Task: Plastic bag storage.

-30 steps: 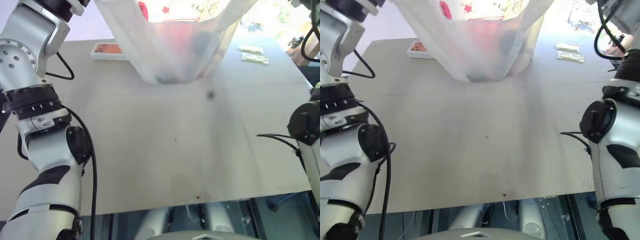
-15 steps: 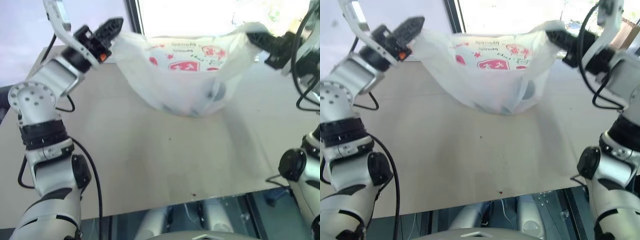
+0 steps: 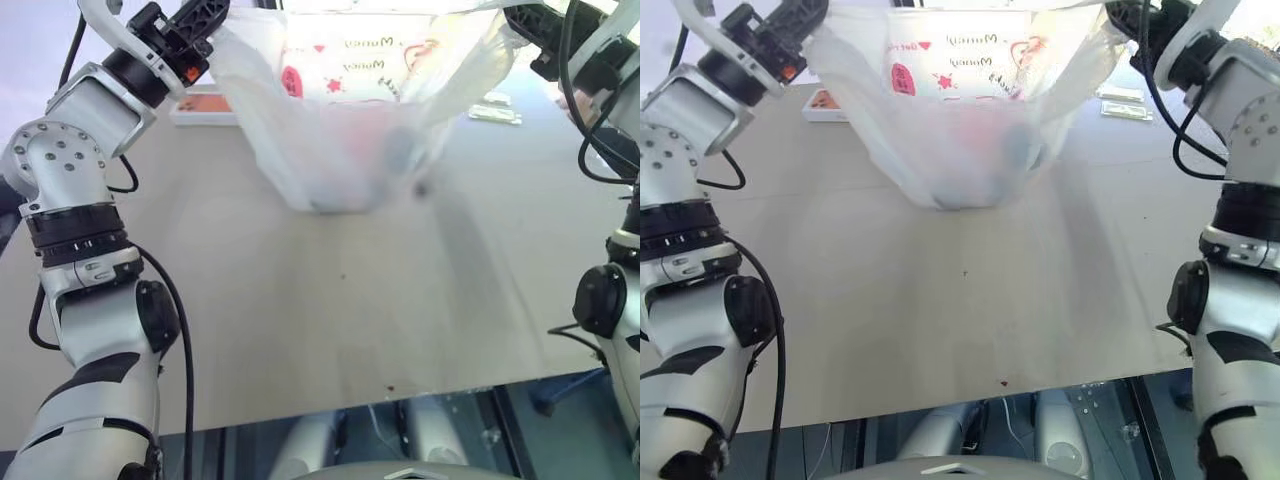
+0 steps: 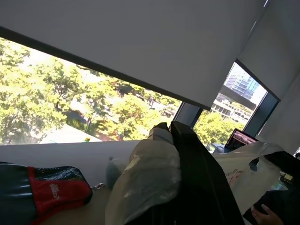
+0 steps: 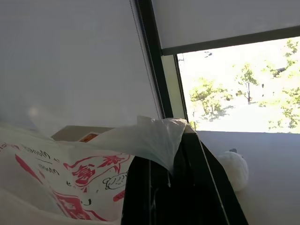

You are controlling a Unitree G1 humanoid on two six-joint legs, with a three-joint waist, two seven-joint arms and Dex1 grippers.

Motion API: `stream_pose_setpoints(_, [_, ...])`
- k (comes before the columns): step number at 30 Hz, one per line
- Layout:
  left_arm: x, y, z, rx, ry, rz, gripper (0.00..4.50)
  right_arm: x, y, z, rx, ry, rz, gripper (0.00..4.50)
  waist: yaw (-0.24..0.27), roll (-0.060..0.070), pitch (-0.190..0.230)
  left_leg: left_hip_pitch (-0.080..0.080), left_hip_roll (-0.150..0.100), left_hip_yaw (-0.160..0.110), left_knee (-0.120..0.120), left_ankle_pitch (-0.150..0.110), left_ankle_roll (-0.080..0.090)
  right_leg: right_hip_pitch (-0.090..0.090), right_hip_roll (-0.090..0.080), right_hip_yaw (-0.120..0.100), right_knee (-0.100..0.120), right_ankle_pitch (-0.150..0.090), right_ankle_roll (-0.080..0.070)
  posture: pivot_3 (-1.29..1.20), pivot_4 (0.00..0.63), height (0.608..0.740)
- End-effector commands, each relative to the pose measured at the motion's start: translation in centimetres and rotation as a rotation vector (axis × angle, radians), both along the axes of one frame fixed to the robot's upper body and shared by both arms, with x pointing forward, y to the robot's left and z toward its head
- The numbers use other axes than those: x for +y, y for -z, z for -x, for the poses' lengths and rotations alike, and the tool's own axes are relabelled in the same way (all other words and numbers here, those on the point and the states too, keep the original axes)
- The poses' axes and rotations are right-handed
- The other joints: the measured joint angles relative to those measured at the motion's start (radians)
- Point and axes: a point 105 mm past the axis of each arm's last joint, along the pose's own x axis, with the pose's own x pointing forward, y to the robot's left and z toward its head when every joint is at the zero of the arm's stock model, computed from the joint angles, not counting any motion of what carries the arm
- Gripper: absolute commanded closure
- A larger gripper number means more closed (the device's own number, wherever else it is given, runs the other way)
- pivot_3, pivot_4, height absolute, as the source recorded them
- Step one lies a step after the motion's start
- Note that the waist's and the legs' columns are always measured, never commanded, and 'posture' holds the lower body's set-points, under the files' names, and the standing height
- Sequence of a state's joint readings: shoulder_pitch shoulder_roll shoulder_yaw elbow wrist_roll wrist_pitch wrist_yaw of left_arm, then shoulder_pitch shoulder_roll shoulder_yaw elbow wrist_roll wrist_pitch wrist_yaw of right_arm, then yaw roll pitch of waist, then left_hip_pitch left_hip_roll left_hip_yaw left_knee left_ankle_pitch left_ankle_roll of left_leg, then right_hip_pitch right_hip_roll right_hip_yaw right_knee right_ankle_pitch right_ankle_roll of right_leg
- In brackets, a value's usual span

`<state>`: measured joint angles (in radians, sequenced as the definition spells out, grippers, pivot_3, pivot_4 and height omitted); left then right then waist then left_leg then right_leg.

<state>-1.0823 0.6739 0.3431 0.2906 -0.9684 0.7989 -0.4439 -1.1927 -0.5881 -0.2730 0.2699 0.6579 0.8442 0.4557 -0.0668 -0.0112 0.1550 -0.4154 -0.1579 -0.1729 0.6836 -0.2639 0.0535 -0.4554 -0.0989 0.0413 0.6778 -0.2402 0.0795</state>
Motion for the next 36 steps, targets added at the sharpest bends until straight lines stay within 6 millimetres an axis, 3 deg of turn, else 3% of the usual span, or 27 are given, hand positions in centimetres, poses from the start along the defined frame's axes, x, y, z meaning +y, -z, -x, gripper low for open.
stream_pose_setpoints(1, [1.8,-1.9,2.0,-0.083,-0.054,0.000,4.41,-0.8,-2.2,2.0,-0.098,-0.003,0.019,4.50,0.000,0.000,0.000,0.000,0.000,0.000,0.000,0.000,0.000,0.000,0.000,0.000,0.000,0.000,0.000,0.00,0.150,0.740])
stream_pose_setpoints(5, [1.7,1.0,3.2,-0.015,-0.057,-0.007,4.41,0.7,2.1,3.9,-0.007,-0.072,0.023,4.50,0.000,0.000,-0.001,0.001,0.001,-0.001,0.000,0.000,0.000,0.000,0.000,0.000,0.000,0.000,0.000,0.00,0.150,0.740])
stream_pose_setpoints(9, [0.2,8.0,4.2,0.114,-0.079,-0.119,4.41,1.6,10.6,5.8,0.134,-0.024,0.184,4.50,0.002,0.001,-0.003,0.002,0.001,-0.001,0.000,0.000,0.000,0.002,-0.001,0.000,0.001,0.000,0.000,0.00,0.150,0.740])
stream_pose_setpoints(11, [-0.6,10.2,4.7,0.160,-0.072,-0.124,4.41,1.6,13.5,6.6,0.177,0.005,0.264,4.50,0.010,0.001,-0.002,0.002,0.000,0.000,0.001,-0.001,0.001,0.002,-0.002,0.000,0.000,0.000,0.000,0.00,0.150,0.740])
stream_pose_setpoints(15, [-2.5,15.8,5.6,0.250,-0.090,-0.246,4.41,1.0,18.0,7.2,0.202,0.050,0.400,4.50,0.029,0.001,-0.002,0.006,-0.002,0.002,0.002,-0.001,0.001,0.005,-0.002,0.000,0.002,0.001,0.001,0.00,0.150,0.740])
stream_pose_setpoints(19, [-1.6,19.5,6.7,0.266,-0.192,-0.393,4.41,0.7,21.8,8.9,0.211,0.003,0.550,4.50,0.047,0.001,-0.003,0.023,-0.001,0.006,-0.009,-0.001,0.002,0.018,-0.002,0.003,-0.002,0.000,0.001,0.00,0.150,0.740])
stream_pose_setpoints(21, [-1.9,19.9,8.8,0.225,-0.089,-0.407,4.50,0.3,22.6,10.3,0.202,-0.024,0.596,3.94,0.051,0.001,-0.003,0.025,0.001,0.009,-0.012,-0.001,0.002,0.018,-0.001,0.005,-0.003,0.000,0.001,0.00,0.150,0.740])
stream_pose_setpoints(24, [-0.7,20.7,10.5,0.210,-0.106,-0.455,3.72,-0.4,21.7,12.2,0.170,-0.031,0.562,2.80,0.057,0.001,-0.003,0.025,0.003,0.012,-0.014,-0.001,0.002,0.016,0.001,0.007,-0.005,0.000,0.001,0.00,0.150,0.740])
stream_pose_setpoints(27, [1.0,21.4,13.2,0.191,-0.147,-0.539,2.37,-2.2,20.6,15.2,0.170,-0.043,0.565,1.32,0.063,0.001,-0.003,0.026,0.004,0.012,-0.015,-0.002,0.002,0.018,0.002,0.008,-0.007,0.000,0.001,0.00,0.150,0.740])
stream_pose_setpoints(29, [2.1,22.1,14.6,0.217,-0.155,-0.572,1.69,-3.4,20.6,16.4,0.192,-0.036,0.592,0.62,0.069,0.002,-0.003,0.031,0.005,0.013,-0.017,-0.003,0.003,0.024,0.003,0.008,-0.011,0.000,0.001,0.00,0.150,0.740])
stream_pose_setpoints(30, [2.6,22.7,15.4,0.239,-0.149,-0.594,1.09,-4.2,20.8,17.0,0.211,-0.033,0.614,0.02,0.074,0.002,-0.003,0.035,0.006,0.013,-0.019,-0.004,0.005,0.030,0.004,0.007,-0.016,0.000,0.001,0.00,0.150,0.740])
stream_pose_setpoints(36, [5.9,25.4,18.0,0.365,-0.169,-0.648,1.09,-7.4,21.6,17.9,0.264,0.002,0.687,0.02,0.084,0.001,-0.003,0.041,0.007,0.013,-0.017,-0.012,0.009,0.041,0.003,0.005,-0.023,0.000,0.002,0.00,0.150,0.740])
